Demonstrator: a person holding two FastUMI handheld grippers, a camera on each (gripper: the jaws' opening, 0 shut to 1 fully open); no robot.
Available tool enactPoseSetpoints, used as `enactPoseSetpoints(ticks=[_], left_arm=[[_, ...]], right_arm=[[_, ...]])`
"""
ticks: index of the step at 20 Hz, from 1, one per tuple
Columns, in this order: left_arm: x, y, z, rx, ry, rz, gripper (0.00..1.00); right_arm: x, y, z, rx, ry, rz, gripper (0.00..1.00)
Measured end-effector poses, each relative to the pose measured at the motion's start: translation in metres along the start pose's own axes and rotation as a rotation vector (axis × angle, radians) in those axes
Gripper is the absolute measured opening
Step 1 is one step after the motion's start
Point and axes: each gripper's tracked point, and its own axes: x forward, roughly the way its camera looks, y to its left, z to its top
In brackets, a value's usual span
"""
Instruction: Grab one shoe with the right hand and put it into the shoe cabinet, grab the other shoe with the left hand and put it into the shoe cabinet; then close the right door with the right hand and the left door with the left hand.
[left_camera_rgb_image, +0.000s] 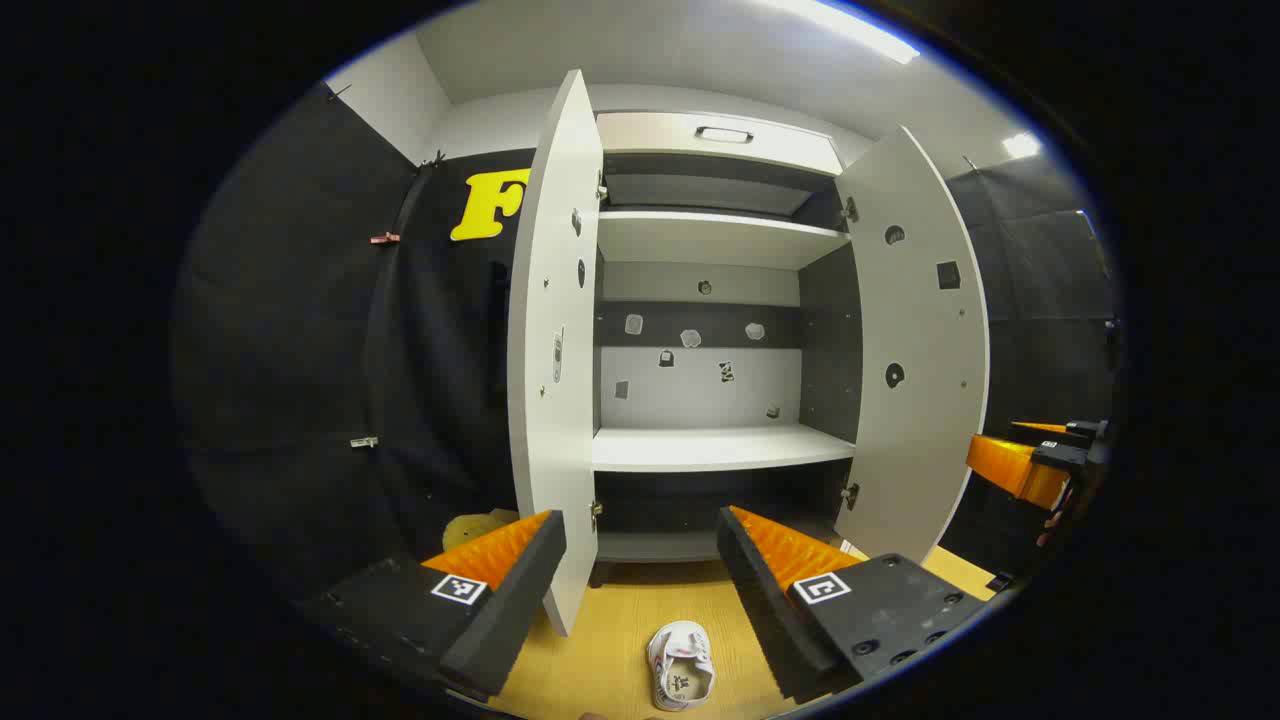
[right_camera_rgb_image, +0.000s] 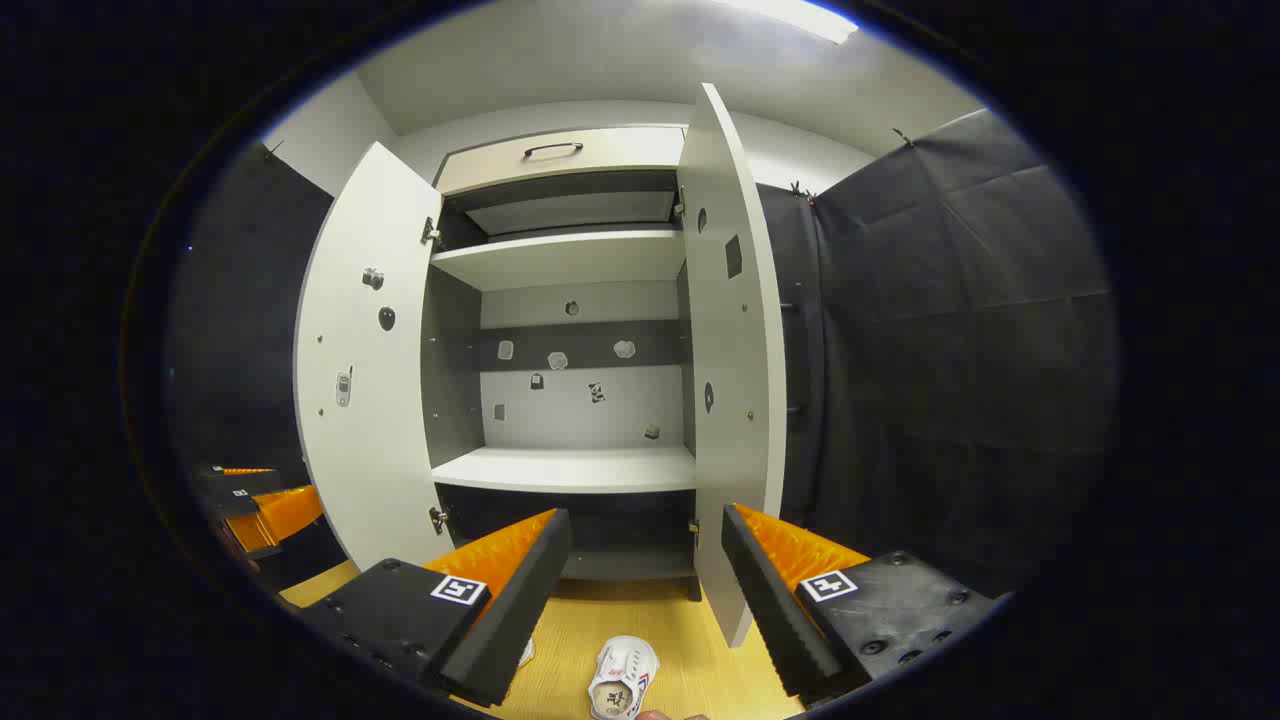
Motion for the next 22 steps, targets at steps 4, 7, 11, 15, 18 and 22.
enactPoseSetpoints(ticks=[4, 7, 11, 15, 18, 22], left_arm=[[-0.004, 0.002, -0.01, 0.002, 0.018, 0.0, 0.95], [-0.007, 0.004, -0.011, 0.003, 0.015, -0.003, 0.95], [-0.011, 0.007, -0.009, 0.005, 0.002, -0.015, 0.95], [-0.012, 0.008, -0.015, 0.009, 0.018, -0.029, 0.95], [-0.012, 0.008, -0.018, 0.006, 0.028, -0.038, 0.95], [-0.011, 0.009, -0.024, 0.013, 0.038, -0.044, 0.95]], right_arm=[[-0.003, 0.004, -0.013, -0.002, 0.039, 0.014, 0.98], [-0.007, 0.008, -0.017, -0.018, 0.048, 0.032, 0.98], [-0.01, 0.01, -0.019, -0.037, 0.051, 0.035, 0.98], [-0.011, 0.014, -0.031, -0.022, 0.076, 0.039, 0.98], [-0.011, 0.017, -0.044, -0.019, 0.11, 0.048, 0.98], [-0.008, 0.026, -0.06, -0.022, 0.154, 0.054, 0.98]])
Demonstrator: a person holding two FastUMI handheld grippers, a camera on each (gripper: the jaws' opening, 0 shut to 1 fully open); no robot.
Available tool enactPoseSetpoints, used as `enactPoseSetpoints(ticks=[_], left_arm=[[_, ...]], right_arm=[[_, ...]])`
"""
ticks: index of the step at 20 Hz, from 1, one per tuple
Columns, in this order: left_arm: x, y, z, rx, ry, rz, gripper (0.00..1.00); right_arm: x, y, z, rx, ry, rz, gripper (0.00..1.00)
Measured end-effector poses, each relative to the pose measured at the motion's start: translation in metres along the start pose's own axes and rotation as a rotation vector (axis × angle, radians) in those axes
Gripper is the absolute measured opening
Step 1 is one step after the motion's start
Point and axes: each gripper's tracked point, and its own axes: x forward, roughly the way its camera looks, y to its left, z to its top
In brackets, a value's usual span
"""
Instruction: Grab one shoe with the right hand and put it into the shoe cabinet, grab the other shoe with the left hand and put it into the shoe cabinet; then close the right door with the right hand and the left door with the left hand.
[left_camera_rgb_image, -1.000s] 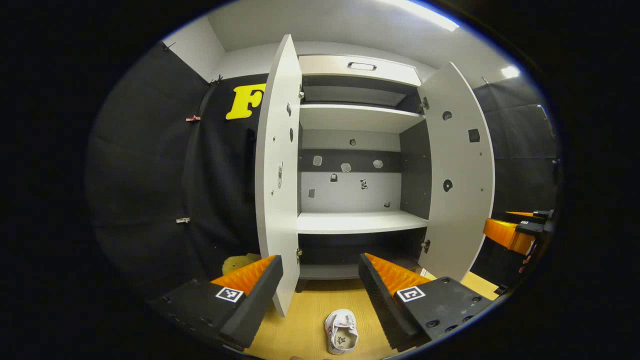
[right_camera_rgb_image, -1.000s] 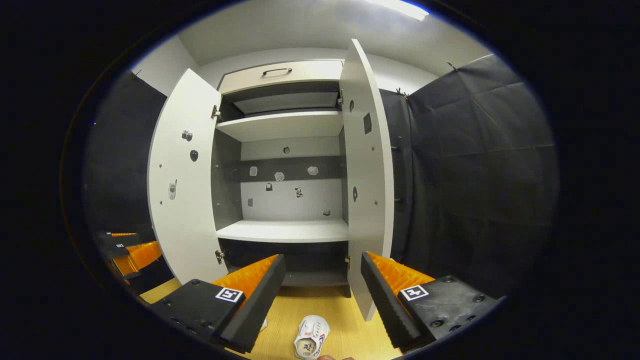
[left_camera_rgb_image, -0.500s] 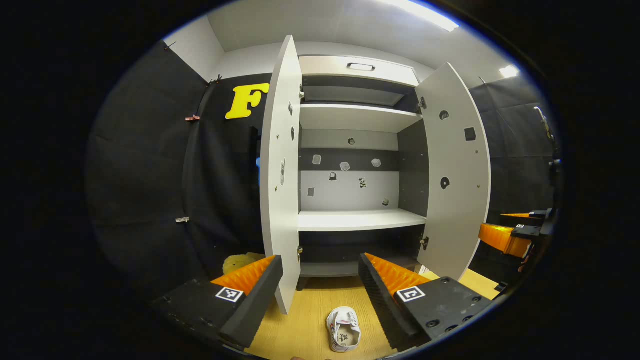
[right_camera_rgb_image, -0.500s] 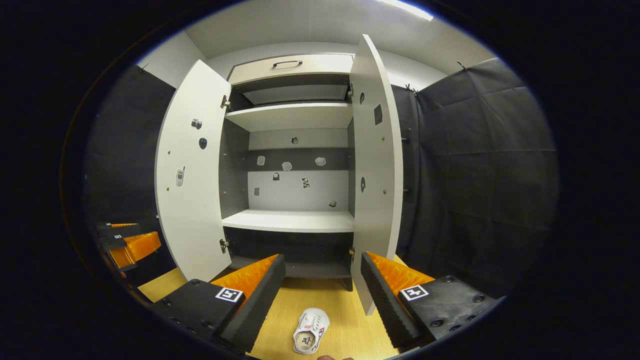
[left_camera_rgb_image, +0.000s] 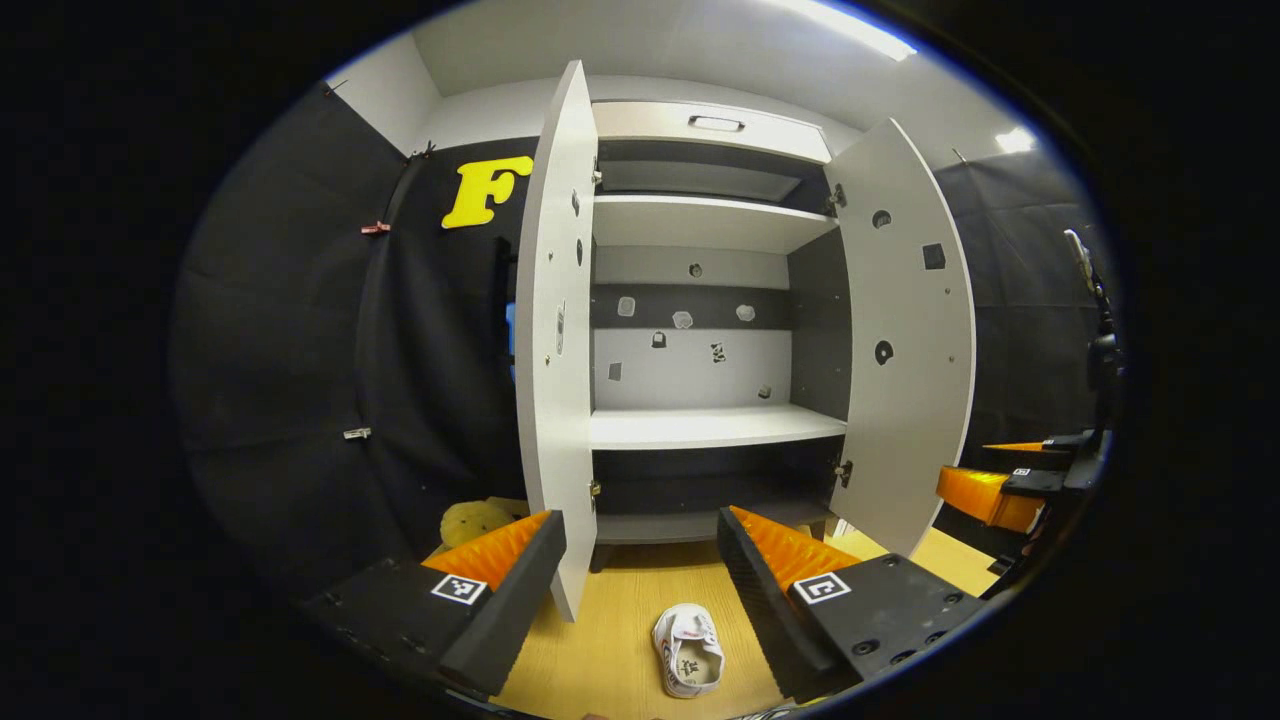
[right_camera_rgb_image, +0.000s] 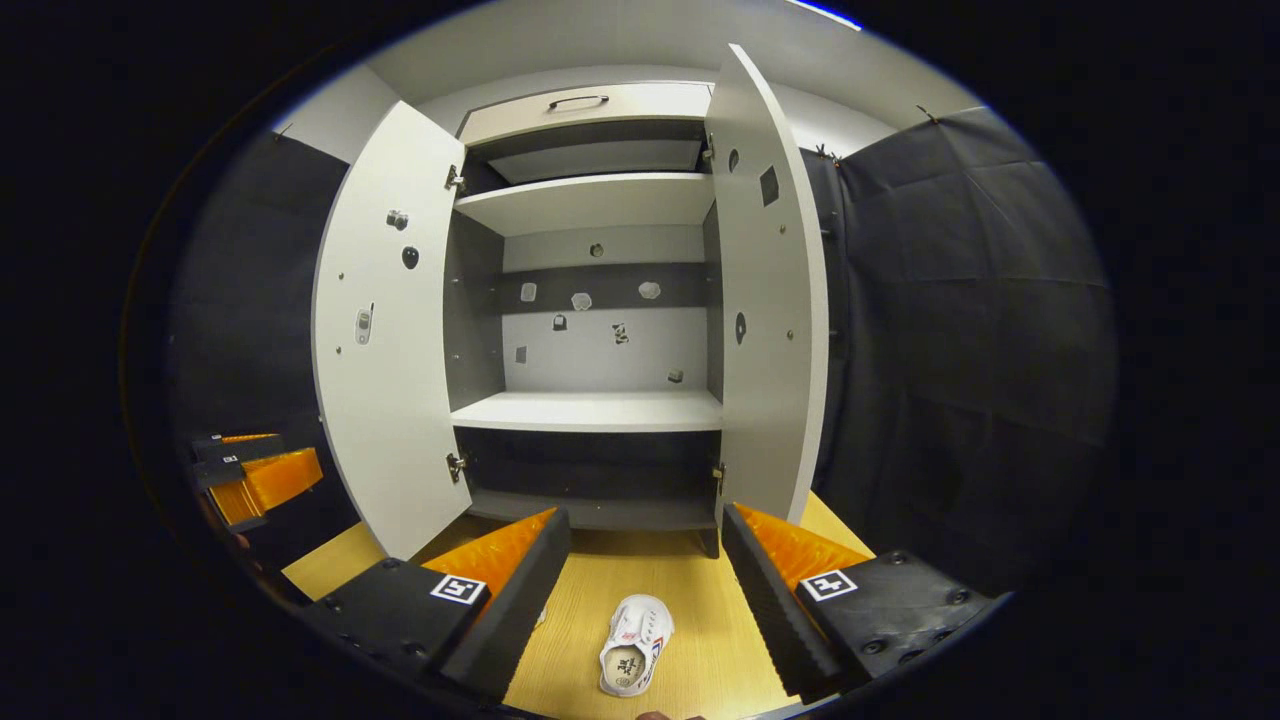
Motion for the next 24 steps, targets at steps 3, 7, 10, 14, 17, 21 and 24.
enactPoseSetpoints(ticks=[3, 7, 10, 14, 17, 21, 24], left_arm=[[0.001, 0.002, -0.008, -0.009, 0.019, -0.002, 0.95], [0.0, 0.004, -0.021, -0.016, 0.047, -0.009, 0.95], [0.0, 0.009, -0.031, -0.01, 0.07, -0.009, 0.95], [0.001, 0.017, -0.052, -0.024, 0.122, 0.003, 0.95], [0.002, 0.024, -0.072, -0.042, 0.174, 0.018, 0.95], [0.001, 0.035, -0.097, -0.054, 0.233, 0.036, 0.95], [0.006, 0.039, -0.111, -0.071, 0.266, 0.041, 0.95]], right_arm=[[0.005, 0.01, -0.015, 0.007, 0.044, 0.021, 0.98], [0.02, 0.024, -0.063, 0.025, 0.153, 0.055, 0.98], [0.031, 0.036, -0.111, 0.035, 0.275, 0.081, 0.98], [0.044, 0.052, -0.175, 0.044, 0.418, 0.114, 0.99], [0.05, 0.063, -0.226, 0.072, 0.535, 0.12, 1.0], [0.052, 0.065, -0.275, 0.115, 0.647, 0.082, 0.99], [0.056, 0.062, -0.301, 0.119, 0.688, 0.058, 0.99]])
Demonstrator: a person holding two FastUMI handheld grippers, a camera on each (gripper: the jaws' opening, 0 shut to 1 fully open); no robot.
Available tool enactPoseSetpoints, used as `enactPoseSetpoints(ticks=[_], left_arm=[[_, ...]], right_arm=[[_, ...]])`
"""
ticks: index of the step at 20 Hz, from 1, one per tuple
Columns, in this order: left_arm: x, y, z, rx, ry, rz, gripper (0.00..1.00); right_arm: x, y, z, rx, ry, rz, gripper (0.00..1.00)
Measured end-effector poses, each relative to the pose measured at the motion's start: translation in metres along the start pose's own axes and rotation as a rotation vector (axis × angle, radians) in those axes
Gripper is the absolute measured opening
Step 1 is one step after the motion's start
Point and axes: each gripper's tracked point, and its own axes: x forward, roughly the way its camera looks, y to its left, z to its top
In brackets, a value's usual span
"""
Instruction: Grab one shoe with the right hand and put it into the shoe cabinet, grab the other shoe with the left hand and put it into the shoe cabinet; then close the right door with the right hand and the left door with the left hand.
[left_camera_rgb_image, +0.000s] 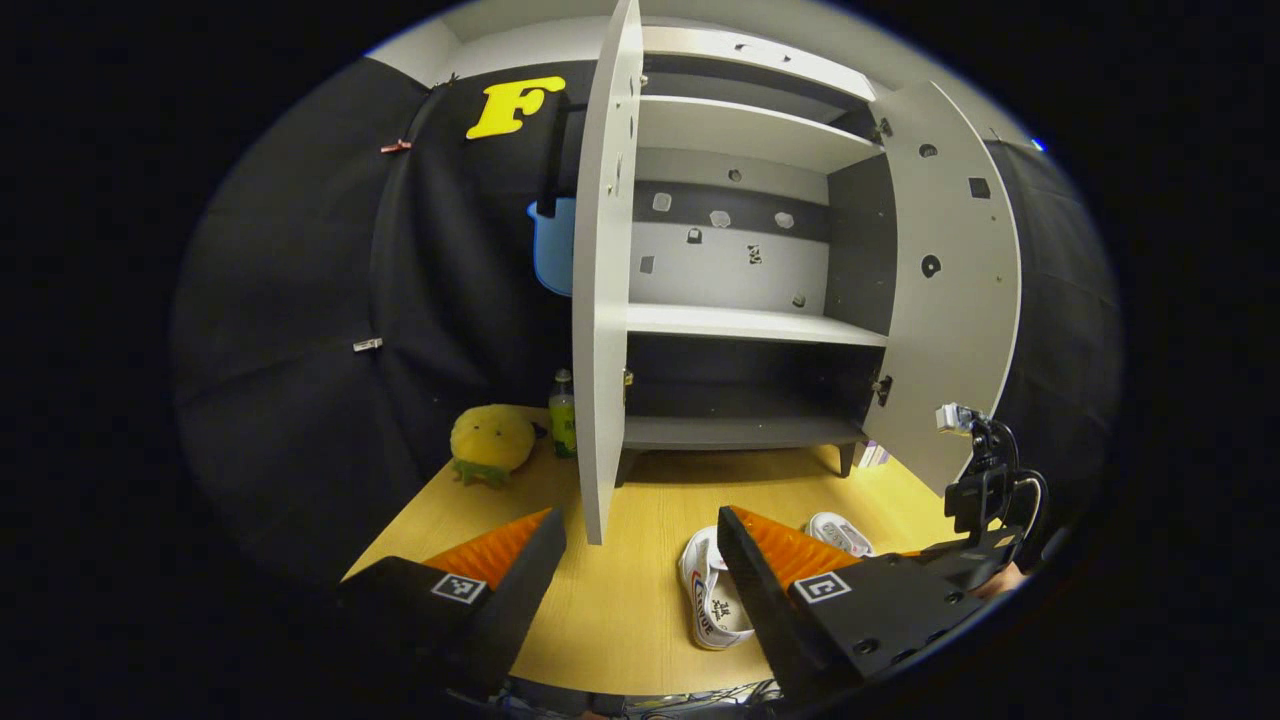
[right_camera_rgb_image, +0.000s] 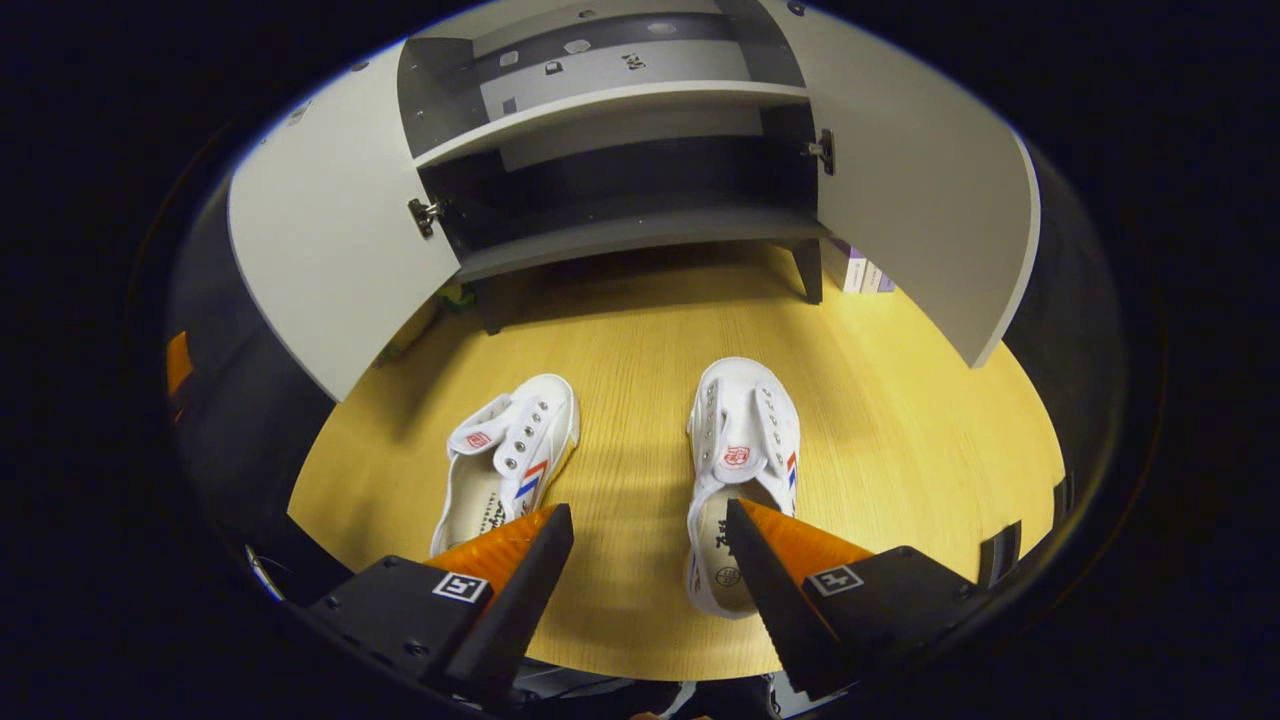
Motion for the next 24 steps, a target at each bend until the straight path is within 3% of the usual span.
enactPoseSetpoints(ticks=[5, 9, 14, 16, 17, 20, 21, 22, 23, 24], left_arm=[[0.015, 0.004, -0.001, -0.019, 0.011, 0.0, 0.95], [0.025, 0.002, 0.002, -0.026, 0.01, -0.013, 0.95], [0.031, -0.004, -0.01, -0.018, 0.043, -0.036, 0.95], [0.032, -0.009, -0.014, -0.015, 0.058, -0.048, 0.95], [0.032, -0.01, -0.014, -0.014, 0.061, -0.053, 0.95], [0.03, -0.017, -0.012, -0.01, 0.054, -0.061, 0.95], [0.028, -0.019, -0.011, -0.011, 0.052, -0.062, 0.96], [0.027, -0.02, -0.011, -0.013, 0.051, -0.064, 0.95], [0.024, -0.021, -0.012, -0.016, 0.05, -0.063, 0.95], [0.02, -0.021, -0.014, -0.017, 0.052, -0.062, 0.95]], right_arm=[[0.036, -0.009, -0.012, -0.016, 0.011, -0.052, 1.0], [0.062, -0.021, -0.005, 0.028, -0.048, -0.136, 0.97], [0.08, -0.042, 0.008, -0.016, -0.109, -0.257, 0.96], [0.083, -0.055, 0.012, -0.003, -0.11, -0.293, 0.69], [0.082, -0.055, 0.015, 0.018, -0.111, -0.28, 0.51], [0.08, -0.053, 0.017, 0.043, -0.096, -0.224, 0.47], [0.083, -0.053, 0.018, 0.048, -0.098, -0.22, 0.28], [0.085, -0.049, 0.017, 0.056, -0.092, -0.2, 0.28], [0.086, -0.047, 0.018, 0.064, -0.09, -0.193, 0.16], [0.086, -0.047, 0.022, 0.076, -0.088, -0.182, 0.16]])
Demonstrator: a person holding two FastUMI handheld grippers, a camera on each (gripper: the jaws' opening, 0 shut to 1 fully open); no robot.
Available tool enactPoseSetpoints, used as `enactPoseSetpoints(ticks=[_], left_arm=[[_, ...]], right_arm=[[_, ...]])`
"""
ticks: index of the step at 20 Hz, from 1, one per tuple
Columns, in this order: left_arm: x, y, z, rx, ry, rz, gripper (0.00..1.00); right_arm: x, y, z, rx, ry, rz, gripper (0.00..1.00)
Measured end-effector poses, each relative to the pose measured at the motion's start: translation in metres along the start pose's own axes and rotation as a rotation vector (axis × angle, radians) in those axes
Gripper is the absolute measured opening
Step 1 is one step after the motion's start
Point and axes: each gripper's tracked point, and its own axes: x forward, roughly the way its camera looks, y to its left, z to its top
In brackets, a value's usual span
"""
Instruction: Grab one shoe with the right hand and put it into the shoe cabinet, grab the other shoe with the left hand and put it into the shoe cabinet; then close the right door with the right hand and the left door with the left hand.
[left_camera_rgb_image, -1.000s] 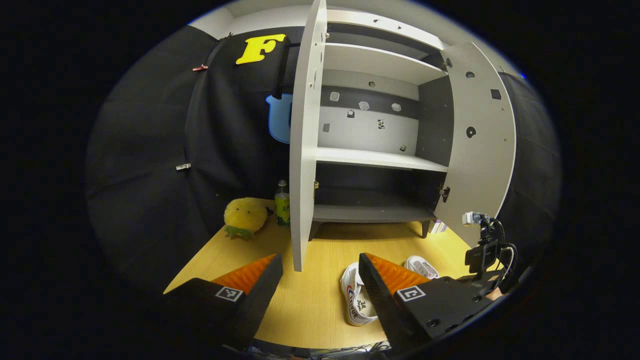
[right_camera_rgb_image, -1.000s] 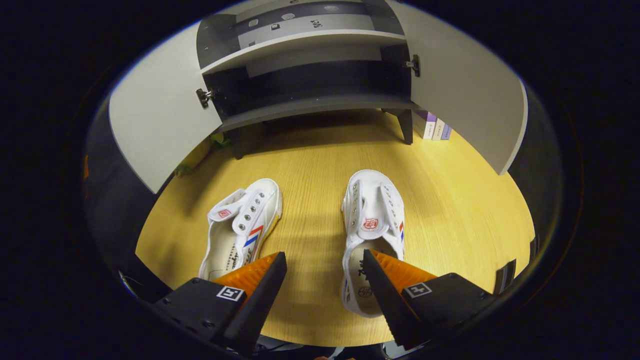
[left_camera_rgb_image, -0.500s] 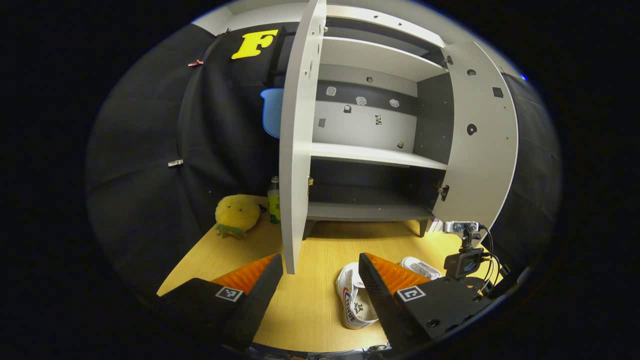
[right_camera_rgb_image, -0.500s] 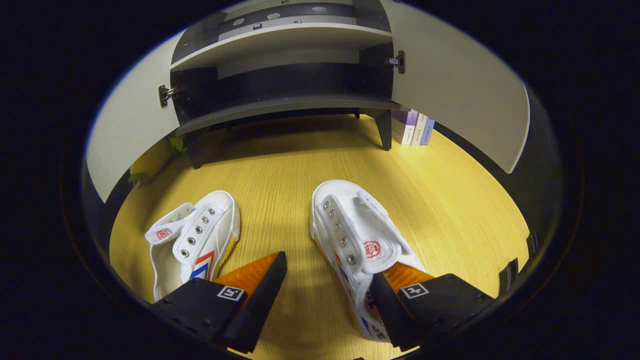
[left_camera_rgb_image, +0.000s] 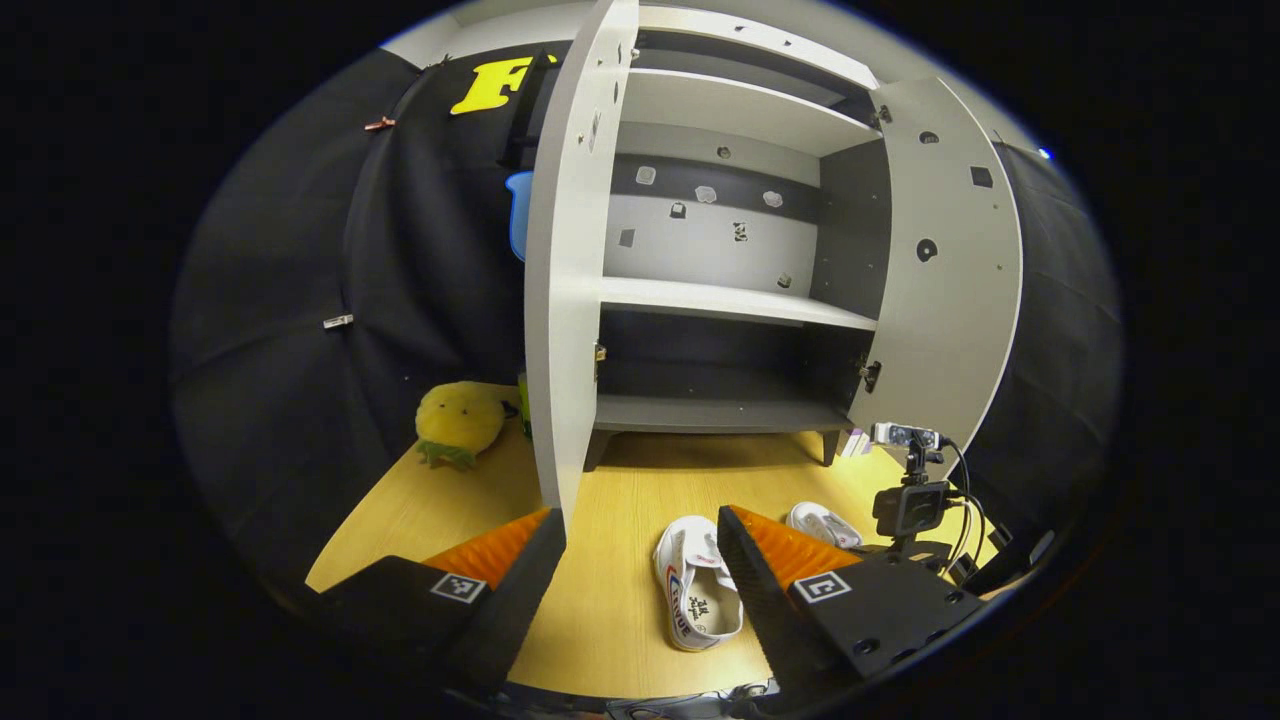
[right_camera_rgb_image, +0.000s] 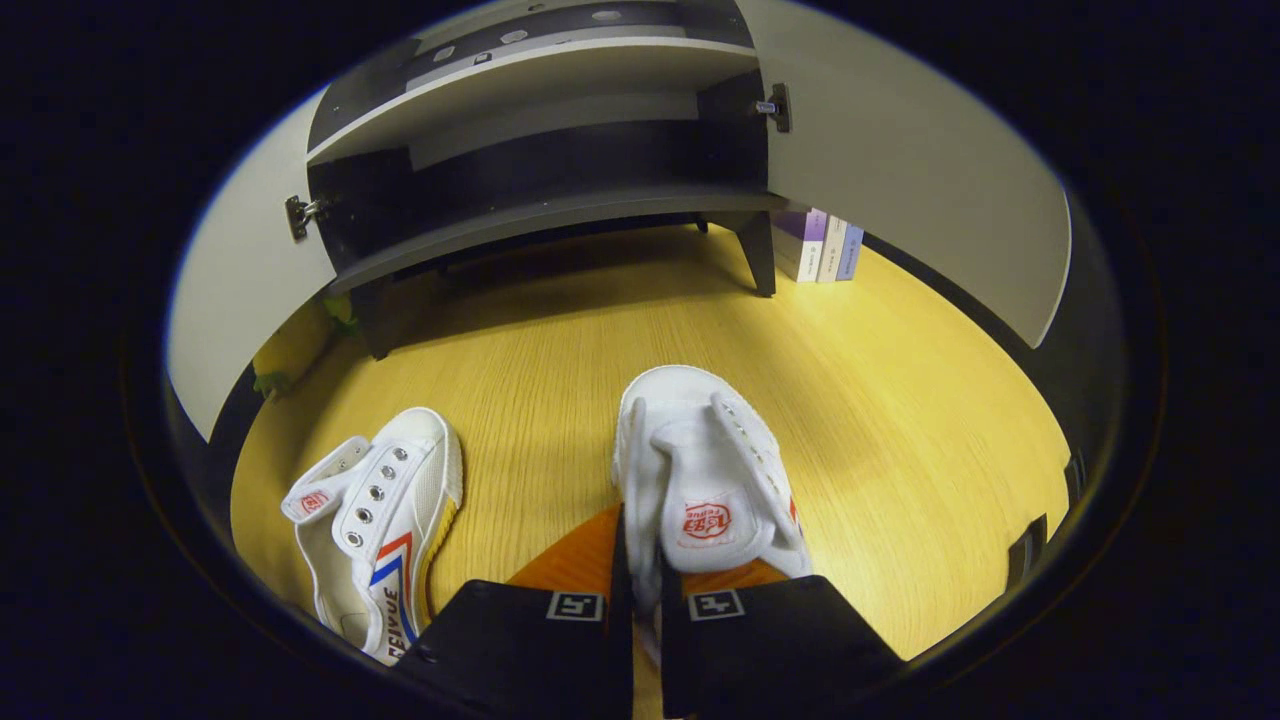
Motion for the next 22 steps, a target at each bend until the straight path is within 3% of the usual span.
enactPoseSetpoints(ticks=[2, 12, 16, 22], left_arm=[[-0.006, 0.0, -0.005, -0.001, 0.006, 0.004, 0.95], [-0.028, 0.002, -0.017, 0.004, 0.012, 0.03, 0.95], [-0.036, -0.003, -0.008, 0.001, -0.008, 0.016, 0.95], [-0.041, -0.003, 0.004, 0.019, -0.05, -0.006, 0.95]], right_arm=[[0.003, 0.003, -0.001, 0.013, 0.007, 0.013, 0.06], [-0.035, 0.016, 0.025, -0.131, -0.083, 0.061, 0.06], [-0.062, 0.024, 0.065, -0.228, -0.164, 0.072, 0.06], [-0.107, 0.039, 0.148, -0.262, -0.293, 0.088, 0.06]])
